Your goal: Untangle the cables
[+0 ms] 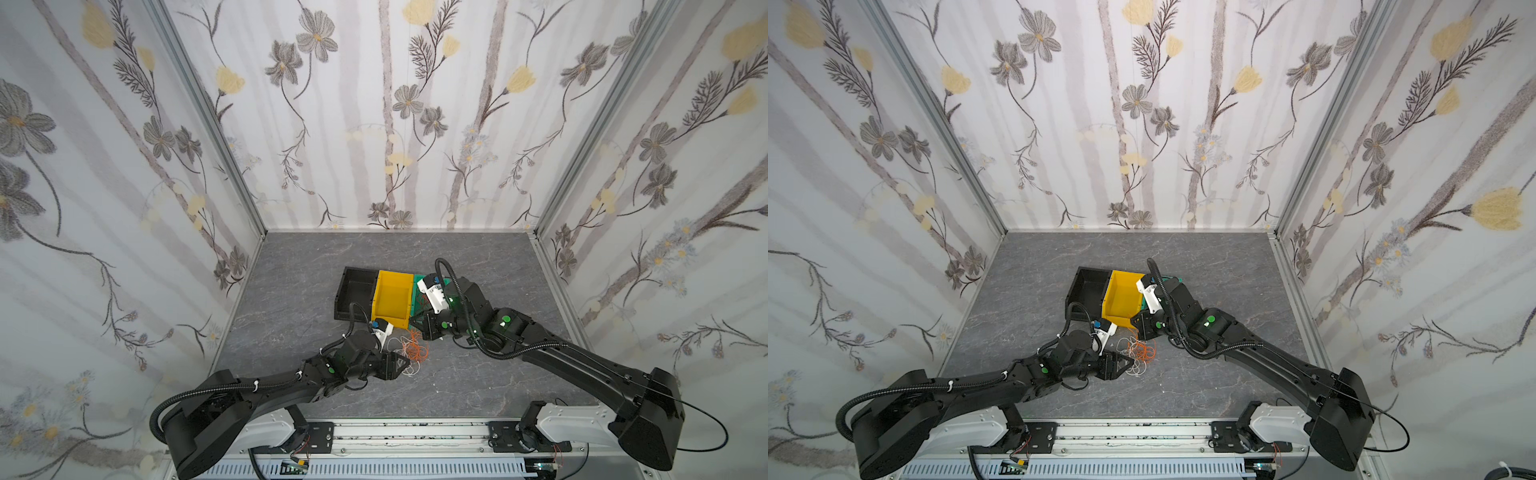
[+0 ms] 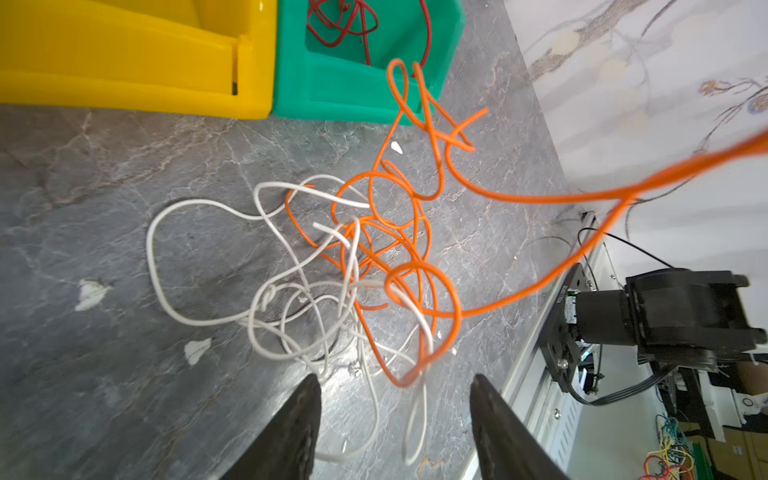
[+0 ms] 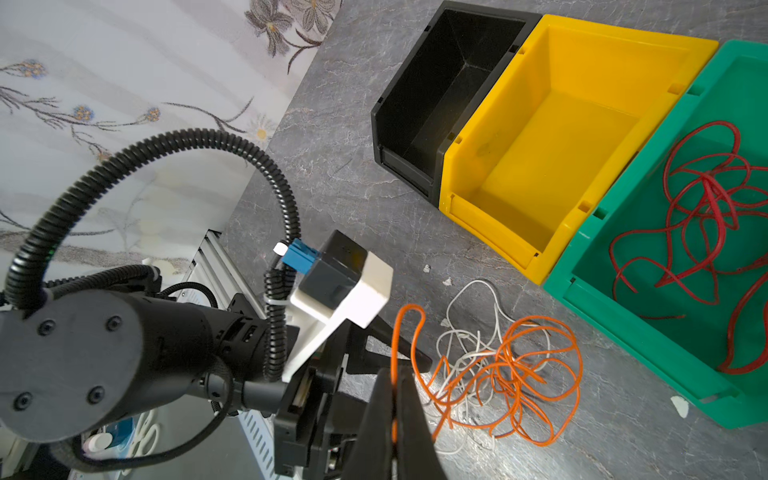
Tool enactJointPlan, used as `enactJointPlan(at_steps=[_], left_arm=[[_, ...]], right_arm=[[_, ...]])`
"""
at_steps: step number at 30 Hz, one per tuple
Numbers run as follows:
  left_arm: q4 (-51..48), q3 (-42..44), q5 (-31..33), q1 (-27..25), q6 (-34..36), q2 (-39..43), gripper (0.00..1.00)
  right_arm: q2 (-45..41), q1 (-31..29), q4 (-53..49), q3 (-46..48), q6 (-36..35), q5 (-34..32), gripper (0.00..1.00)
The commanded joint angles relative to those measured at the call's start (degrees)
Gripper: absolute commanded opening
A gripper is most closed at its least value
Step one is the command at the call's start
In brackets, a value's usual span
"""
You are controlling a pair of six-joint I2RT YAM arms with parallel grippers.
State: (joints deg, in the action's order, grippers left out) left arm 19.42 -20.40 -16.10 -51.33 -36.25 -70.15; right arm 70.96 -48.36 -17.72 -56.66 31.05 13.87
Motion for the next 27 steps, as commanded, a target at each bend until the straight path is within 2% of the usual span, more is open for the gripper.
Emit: enactJointPlan(at_steps=[1, 4, 11, 15, 18, 27], left_arm=[[1.4, -0.86, 2.19, -0.34, 0.83, -1.77, 0.53], [1.7, -0.82, 3.45, -0.7, 0.92, -3.14, 0.47], [0.14, -0.04, 8.56, -0.74, 0.48, -2.75, 0.17], [-1.37, 0.65, 10.76, -0.7, 0.13, -1.09, 0.04], [-3.35, 1.14, 12.21, -0.69, -0.09, 0.97, 0.0], [-9.13, 4.16, 15.26, 2.32, -2.94, 8.73, 0.0]], right_arm=[[-1.43, 0.61, 2.27, 0.24, 1.11, 0.37, 0.02], [-2.69, 1.24, 2.83, 0.77, 1.61, 0.48, 0.02], [-5.42, 2.82, 2.42, 1.58, 1.82, 0.81, 0.02], [-7.51, 3.3, 0.91, 2.17, 1.31, 0.23, 0.02], [-9.77, 6.67, -0.99, 2.7, 0.61, -0.89, 0.02], [-16.37, 12.16, -9.02, 5.97, -1.27, -6.98, 0.03]])
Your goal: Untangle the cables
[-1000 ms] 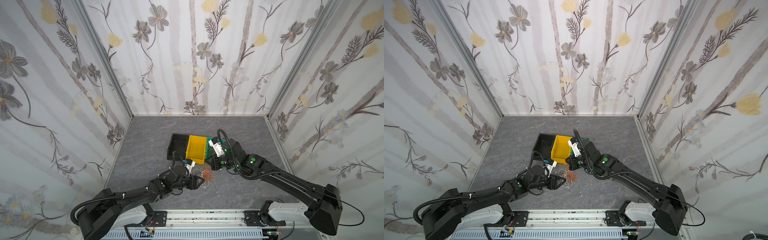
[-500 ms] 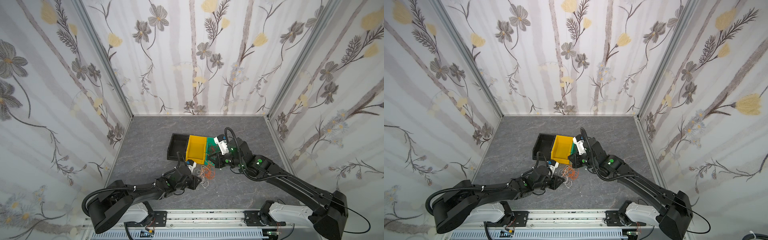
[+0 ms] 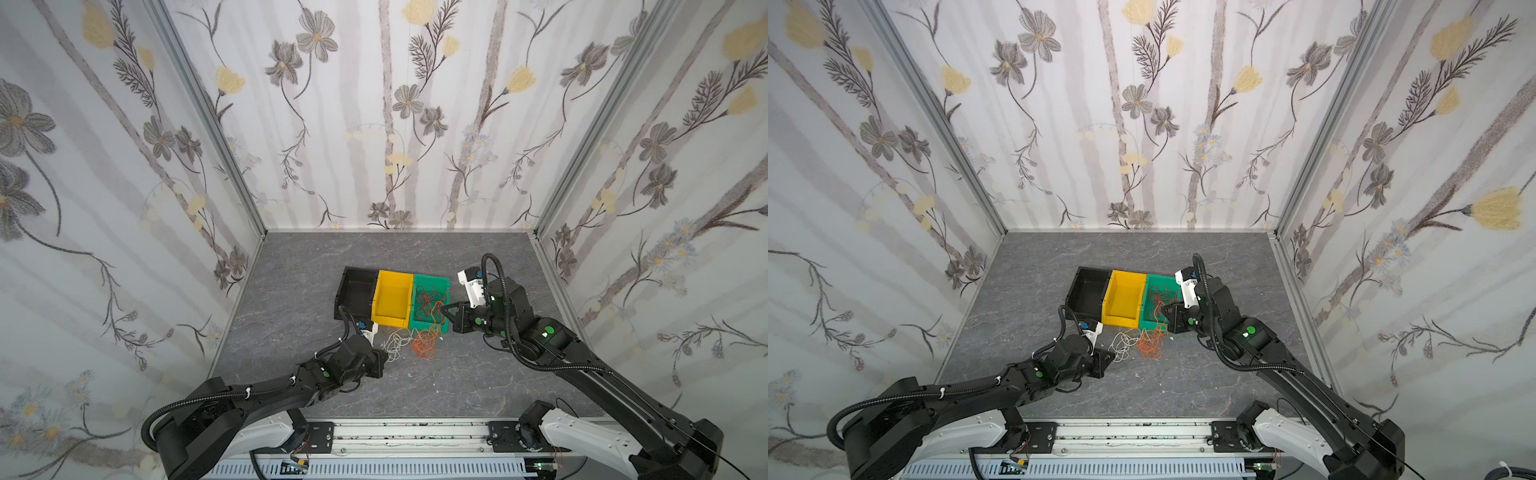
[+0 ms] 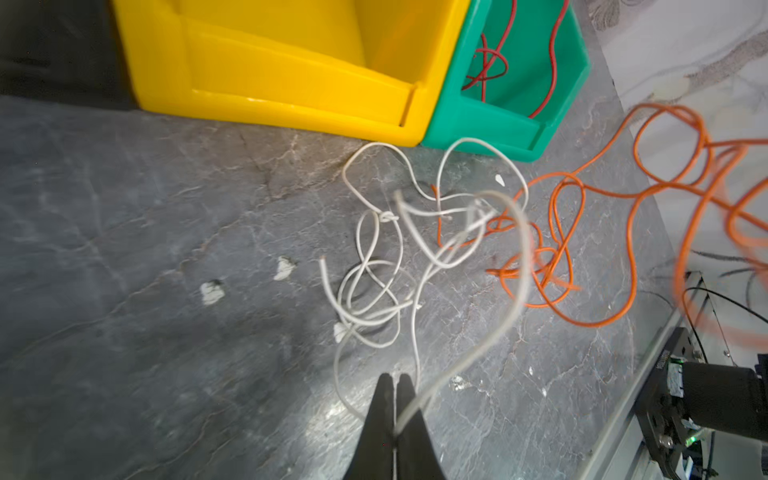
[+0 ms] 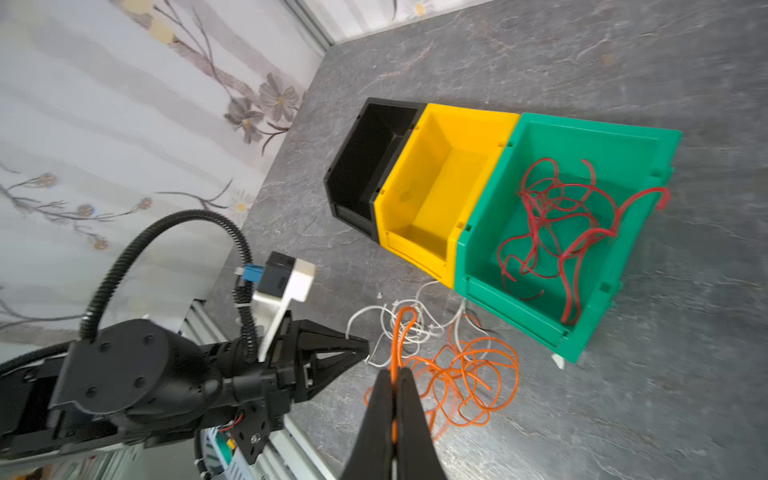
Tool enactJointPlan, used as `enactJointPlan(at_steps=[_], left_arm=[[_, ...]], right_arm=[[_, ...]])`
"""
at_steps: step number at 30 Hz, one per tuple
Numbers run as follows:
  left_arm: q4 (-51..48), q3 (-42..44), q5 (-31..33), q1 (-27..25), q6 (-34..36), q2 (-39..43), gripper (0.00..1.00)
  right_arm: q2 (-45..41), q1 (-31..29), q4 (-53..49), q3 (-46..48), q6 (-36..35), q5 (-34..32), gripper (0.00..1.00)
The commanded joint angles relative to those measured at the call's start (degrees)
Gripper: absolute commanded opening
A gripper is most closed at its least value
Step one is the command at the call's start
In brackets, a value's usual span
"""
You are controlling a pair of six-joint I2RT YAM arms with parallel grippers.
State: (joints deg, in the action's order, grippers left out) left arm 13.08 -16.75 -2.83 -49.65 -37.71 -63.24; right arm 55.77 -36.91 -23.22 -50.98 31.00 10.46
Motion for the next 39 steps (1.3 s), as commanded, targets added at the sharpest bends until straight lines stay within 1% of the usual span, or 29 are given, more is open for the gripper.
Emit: enactJointPlan(at_steps=[1, 5, 7, 10, 15, 19, 22, 24, 26, 29, 31, 33, 36, 38, 39], left_arm=[[-3.72, 0.65, 2.12, 1.0, -1.49, 3.05, 0.0], [-7.59, 1.09, 2.39, 2.2, -1.41, 7.45, 0.0], [-9.44, 1.24, 2.64, 2.86, -1.48, 9.37, 0.0], [-12.4, 1.39, 2.52, 3.81, -1.66, 11.38, 0.0], [-14.57, 1.43, 1.87, 4.48, -1.92, 14.31, 0.0], [-17.77, 0.24, 2.12, 4.65, -1.45, 17.74, 0.0], [-20.52, -0.94, 2.34, 4.97, -0.96, 20.86, 0.0], [-22.42, -1.91, 2.71, 5.18, -0.78, 22.76, 0.0], [-24.21, -2.79, 3.19, 5.43, -0.67, 24.56, 0.0], [-26.29, -4.13, 3.86, 5.7, -0.43, 26.44, 0.01], [-26.87, -5.03, 3.97, 5.95, -0.26, 27.11, 0.01], [-26.88, -6.11, 3.24, 6.01, 0.09, 27.13, 0.01], [-26.61, -7.94, 1.57, 5.97, 0.52, 26.29, 0.01], [-26.53, -9.25, 0.84, 5.98, 0.88, 26.07, 0.01], [-26.42, -9.84, 0.55, 5.94, 1.01, 26.07, 0.01]], right_arm=[[-1.55, 1.06, -4.81, 0.27, -1.61, -4.8, 0.03], [-2.66, 1.48, -8.76, 0.8, -2.82, -9.62, 0.04], [-2.77, 1.57, -9.8, 0.93, -2.94, -10.62, 0.04], [-2.86, 1.57, -10.21, 1.17, -3.14, -9.71, 0.05], [-2.56, 1.53, -10.88, 0.84, -3.79, -5.87, 0.06], [-2.11, 1.57, -12.96, 1.8, -3.95, -7.24, 0.06], [-1.73, 1.55, -15.08, 3.13, -3.93, -10.65, 0.07], [-1.37, 1.57, -17.21, 3.67, -4.1, -14.84, 0.07], [-1.12, 1.52, -19.96, 4.35, -4.03, -20.45, 0.07], [-0.84, 1.61, -23.18, 5.12, -1.96, -28.0, 0.07], [-0.94, 1.65, -23.54, 5.93, -0.99, -29.35, 0.08], [-0.84, 1.65, -23.13, 6.49, -0.91, -28.34, 0.12], [-0.32, 1.66, -22.22, 6.47, -1.09, -24.99, 0.31], [-0.39, 1.54, -21.73, 6.16, -1.1, -22.75, 0.39], [-0.8, 1.48, -21.03, 6.12, -1.19, -21.02, 0.41]])
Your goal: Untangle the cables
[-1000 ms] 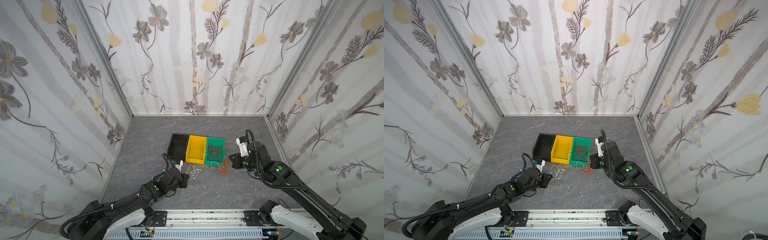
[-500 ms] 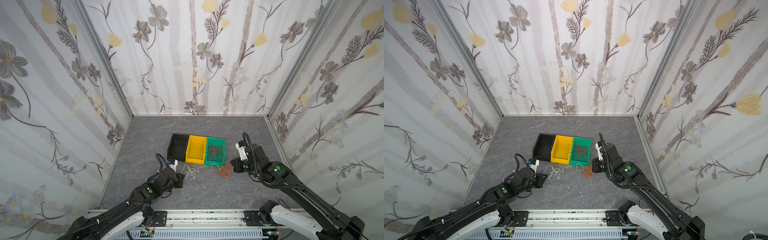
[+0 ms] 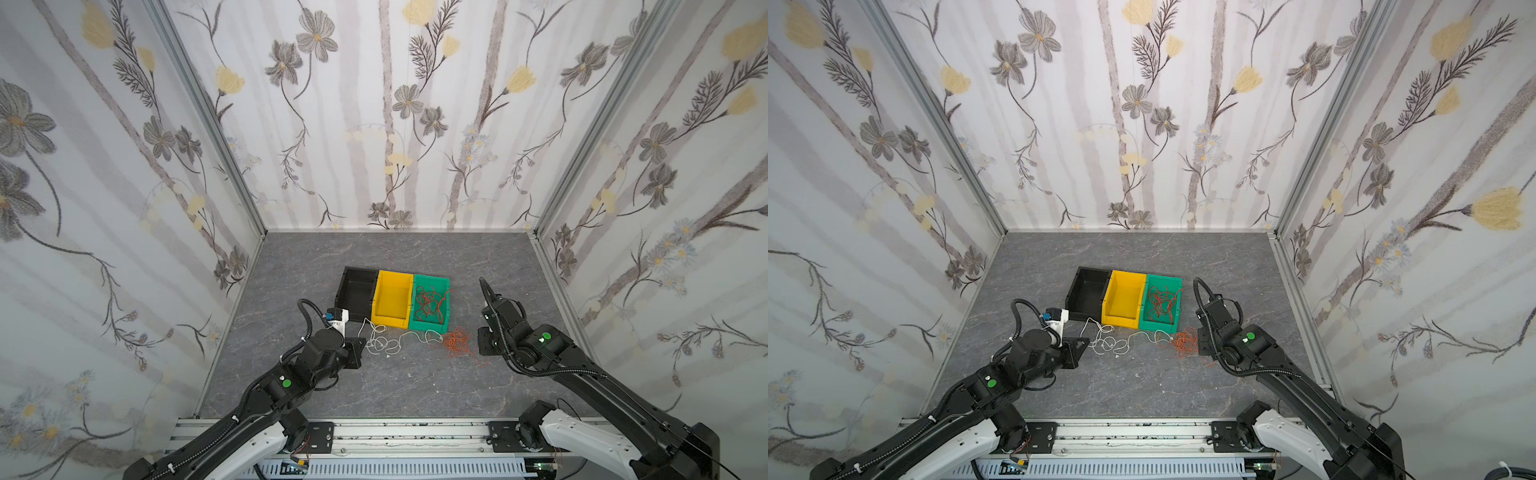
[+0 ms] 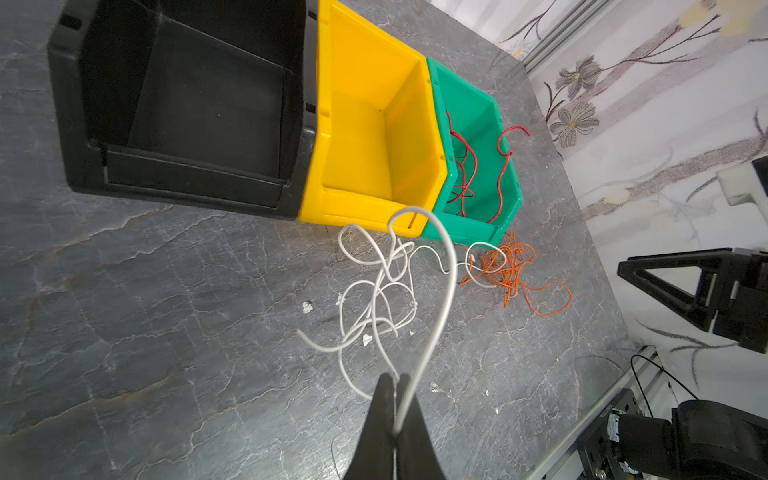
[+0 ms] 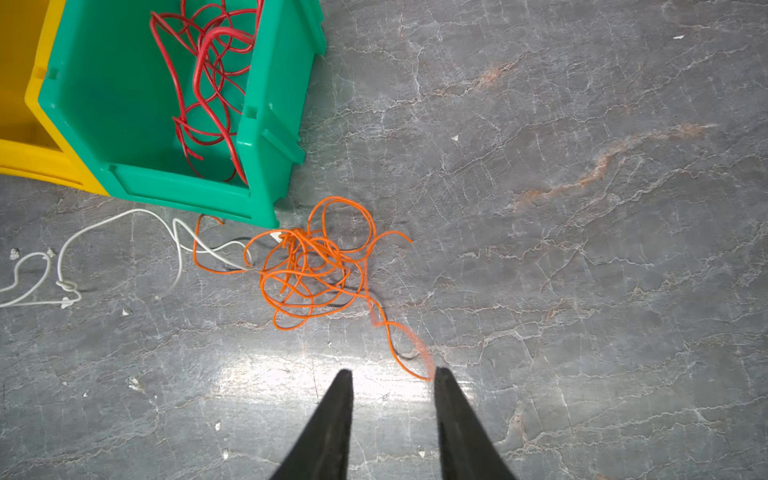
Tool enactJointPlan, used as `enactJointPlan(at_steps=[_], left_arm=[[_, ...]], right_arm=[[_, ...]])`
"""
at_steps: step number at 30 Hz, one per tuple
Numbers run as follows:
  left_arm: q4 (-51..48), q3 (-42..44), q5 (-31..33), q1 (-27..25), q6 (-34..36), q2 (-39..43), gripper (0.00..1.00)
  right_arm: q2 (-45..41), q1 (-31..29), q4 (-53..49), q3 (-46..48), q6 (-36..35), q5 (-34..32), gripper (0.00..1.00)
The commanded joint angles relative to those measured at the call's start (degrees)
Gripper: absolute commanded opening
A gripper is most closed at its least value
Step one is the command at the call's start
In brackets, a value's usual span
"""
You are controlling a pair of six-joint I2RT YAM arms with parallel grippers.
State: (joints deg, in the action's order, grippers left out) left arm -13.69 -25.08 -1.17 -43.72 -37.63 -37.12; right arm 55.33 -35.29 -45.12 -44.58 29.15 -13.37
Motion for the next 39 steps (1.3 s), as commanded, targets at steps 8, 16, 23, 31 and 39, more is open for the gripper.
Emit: enactJointPlan(at_steps=[8, 16, 23, 31, 39], left_arm=[[3.1, -4.82, -6.47, -0.04, 1.68, -1.1, 0.01], [6.91, -5.46, -9.07, -0.02, -0.92, -0.41, 0.01], [9.94, -5.77, -10.07, -0.01, -3.04, 0.47, 0.01], [12.38, -5.39, -11.4, 0.0, -4.3, 0.12, 0.01], [11.45, -5.21, -8.62, 0.02, -4.19, 1.41, 0.0]], right_arm=[[0.22, -3.72, 22.72, 3.17, 3.24, 25.15, 0.5], [13.34, -8.92, 44.81, 1.83, 6.81, 34.21, 0.53], [25.43, -11.12, 59.69, 1.38, 11.7, 39.09, 0.56], [38.01, -11.07, 77.79, 1.11, 20.18, 42.44, 0.52], [39.37, -11.29, 66.46, -0.78, 18.88, 38.72, 0.12]])
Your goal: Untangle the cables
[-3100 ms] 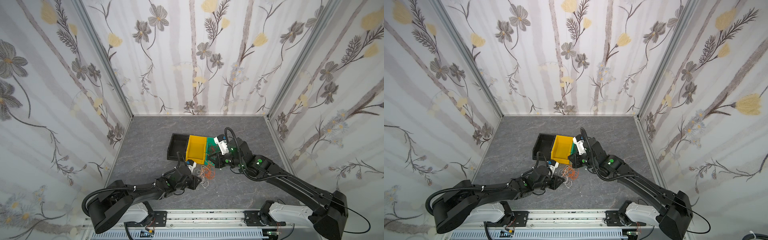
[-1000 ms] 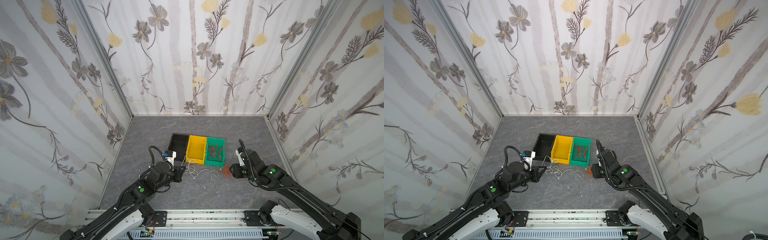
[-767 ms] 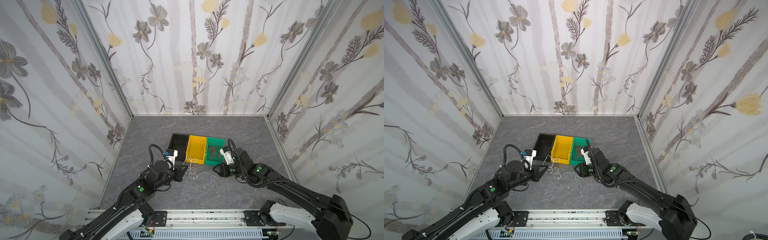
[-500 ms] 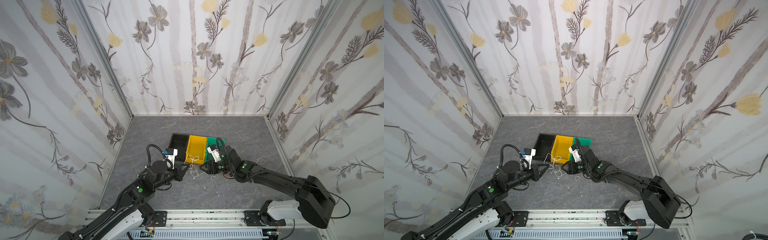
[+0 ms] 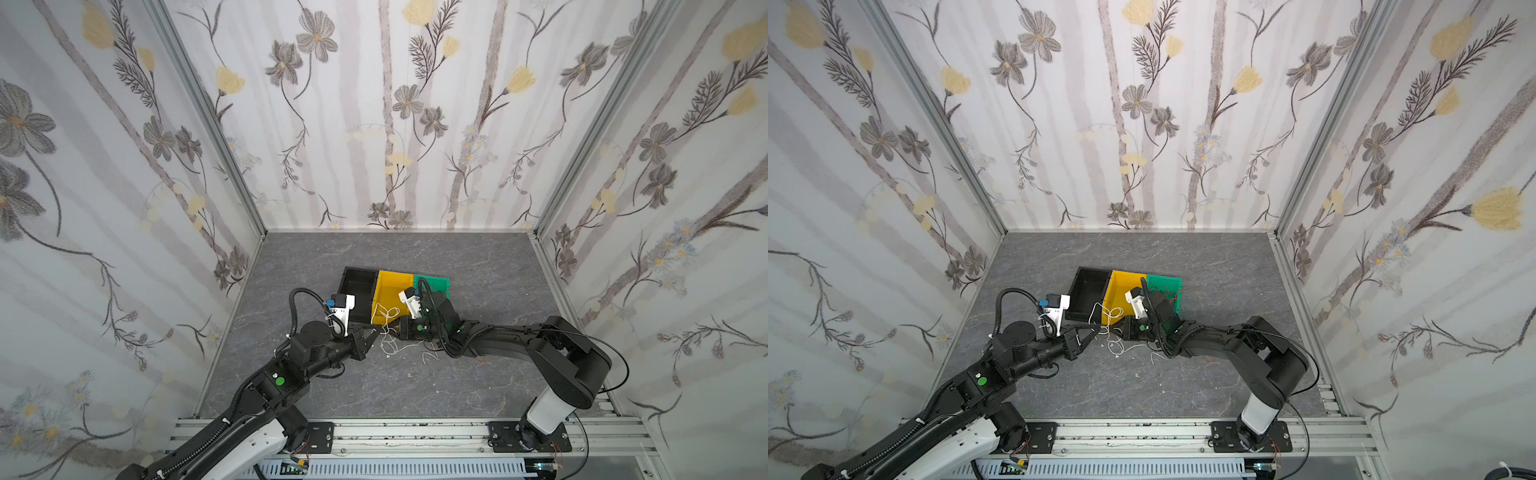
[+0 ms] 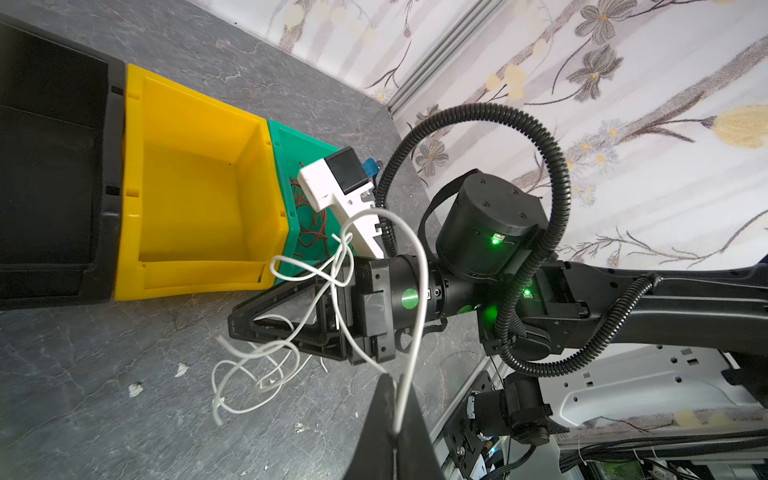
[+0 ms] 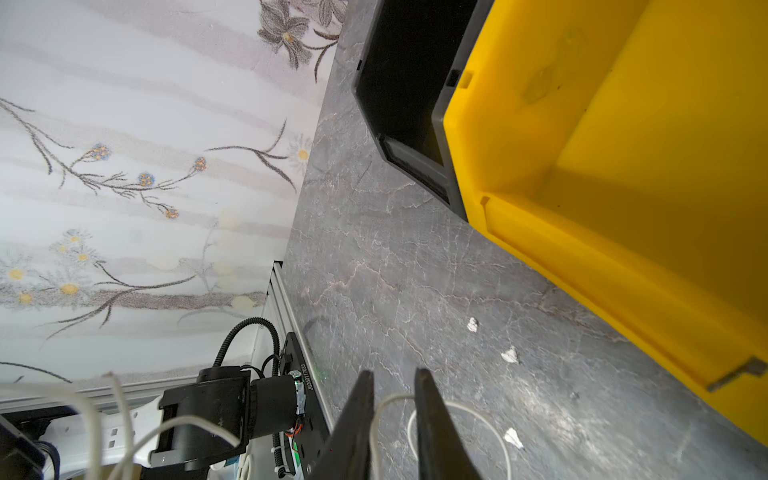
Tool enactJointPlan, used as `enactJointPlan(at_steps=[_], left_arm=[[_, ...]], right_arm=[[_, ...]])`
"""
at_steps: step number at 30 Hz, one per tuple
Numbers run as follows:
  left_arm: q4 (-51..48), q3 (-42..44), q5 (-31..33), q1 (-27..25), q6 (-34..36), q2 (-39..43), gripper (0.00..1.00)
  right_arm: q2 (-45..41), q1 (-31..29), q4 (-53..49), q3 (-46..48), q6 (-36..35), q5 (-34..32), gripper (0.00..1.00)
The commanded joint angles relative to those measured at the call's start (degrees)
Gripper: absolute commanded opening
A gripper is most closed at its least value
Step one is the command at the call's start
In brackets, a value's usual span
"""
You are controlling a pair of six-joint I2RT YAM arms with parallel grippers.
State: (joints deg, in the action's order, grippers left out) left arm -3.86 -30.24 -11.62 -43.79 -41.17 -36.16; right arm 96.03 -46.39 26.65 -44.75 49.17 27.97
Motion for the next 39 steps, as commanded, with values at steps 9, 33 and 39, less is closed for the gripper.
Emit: enactJointPlan(at_steps=[9, 33, 39], left_arm=[[0.69, -0.17, 3.67, 0.54, -0.49, 1.53, 0.0], [1.03, 2.28, -1.46, 1.34, 1.17, 2.16, 0.01], [3.96, 4.25, -4.82, 1.25, 1.35, 0.18, 0.01]], right_arm=[[-9.73, -0.85, -30.83, 1.92, -10.03, -15.38, 0.03], [-31.52, -1.17, -47.86, 4.01, -17.8, -22.28, 0.39], [-34.96, -0.38, -44.0, 1.31, -18.59, -18.92, 0.47]])
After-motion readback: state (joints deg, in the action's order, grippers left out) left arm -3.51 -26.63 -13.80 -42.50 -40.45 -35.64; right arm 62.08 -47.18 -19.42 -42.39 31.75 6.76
